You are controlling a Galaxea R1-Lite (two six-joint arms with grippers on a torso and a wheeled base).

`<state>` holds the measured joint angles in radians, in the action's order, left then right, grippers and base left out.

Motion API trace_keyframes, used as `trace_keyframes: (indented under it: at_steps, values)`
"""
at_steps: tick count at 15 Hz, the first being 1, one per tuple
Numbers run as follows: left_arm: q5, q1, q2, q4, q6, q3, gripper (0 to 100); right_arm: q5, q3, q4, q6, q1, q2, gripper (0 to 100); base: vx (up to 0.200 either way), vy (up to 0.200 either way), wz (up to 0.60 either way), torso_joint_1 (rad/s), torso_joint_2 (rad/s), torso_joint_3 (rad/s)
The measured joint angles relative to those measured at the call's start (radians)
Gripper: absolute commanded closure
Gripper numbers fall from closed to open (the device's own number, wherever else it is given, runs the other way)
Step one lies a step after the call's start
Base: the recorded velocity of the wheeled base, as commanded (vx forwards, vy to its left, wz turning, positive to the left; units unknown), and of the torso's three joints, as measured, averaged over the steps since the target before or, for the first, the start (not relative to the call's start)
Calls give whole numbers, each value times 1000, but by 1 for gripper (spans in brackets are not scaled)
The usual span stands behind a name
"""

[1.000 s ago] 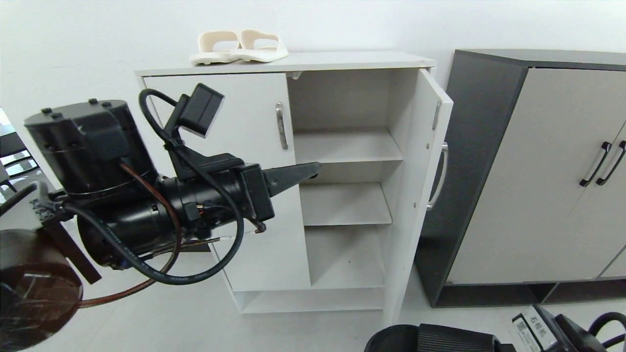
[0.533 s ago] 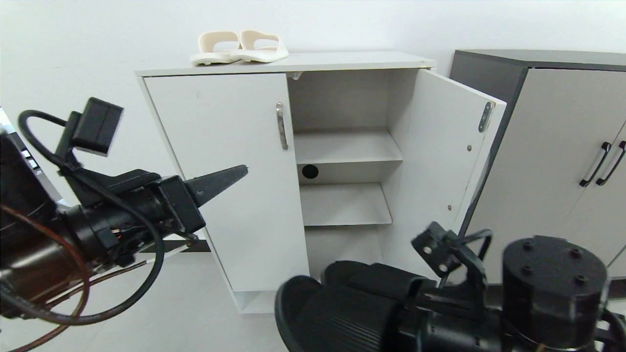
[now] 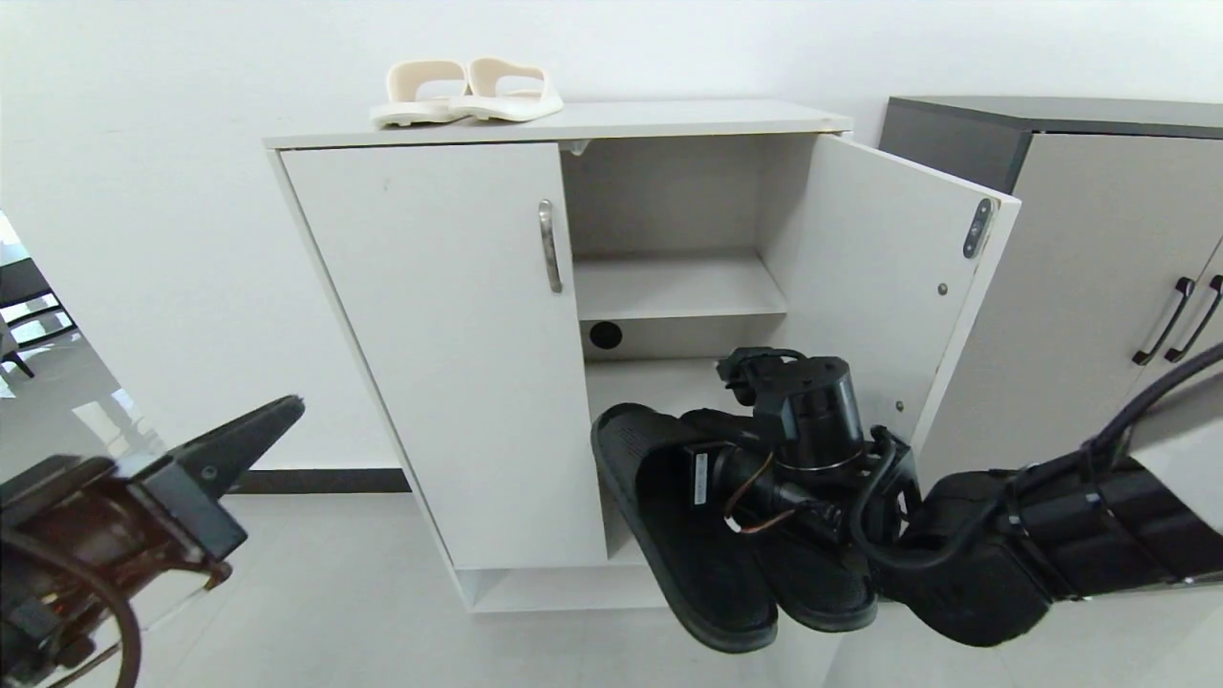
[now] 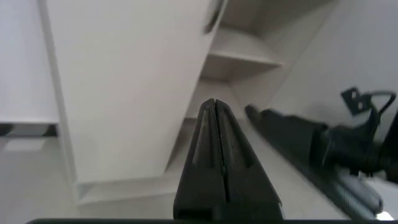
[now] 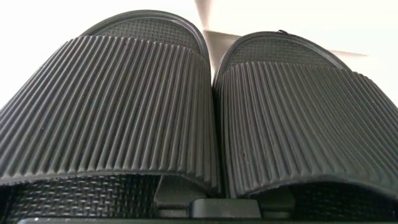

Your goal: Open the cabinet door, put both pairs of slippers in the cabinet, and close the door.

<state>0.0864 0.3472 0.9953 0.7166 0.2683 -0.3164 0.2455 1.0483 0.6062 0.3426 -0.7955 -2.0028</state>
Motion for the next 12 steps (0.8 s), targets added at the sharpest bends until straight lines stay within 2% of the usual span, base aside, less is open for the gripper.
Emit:
trace_keyframes:
  at_steps: [1, 3, 5, 8, 10, 11, 12]
  values:
    - [17, -4, -53, -34, -16, 38, 100, 2, 22, -1, -6, 36, -29, 100, 0, 0, 0, 0, 0, 0]
    - [32, -23, -180, -140, -75, 101, 100, 7, 67, -1, -9, 87, -77, 100, 0, 0, 0, 0, 0, 0]
    - [38, -81, -326, -270, -123, 134, 100, 7, 83, -1, -6, 107, -96, 100, 0, 0, 0, 0, 0, 0]
    - [44, -182, -569, -526, -147, 149, 100, 100, 81, -8, -8, 114, -99, 100, 0, 0, 0, 0, 0, 0]
    - [46, -287, -730, -709, -162, 145, 100, 134, 83, -35, -10, 114, -102, 100, 0, 0, 0, 0, 0, 0]
    - [68, -337, -785, -752, -167, 144, 100, 148, 87, -32, -11, 114, -106, 100, 0, 0, 0, 0, 0, 0]
    - [134, -376, -831, -770, -170, 145, 100, 167, 88, -32, -11, 111, -112, 100, 0, 0, 0, 0, 0, 0]
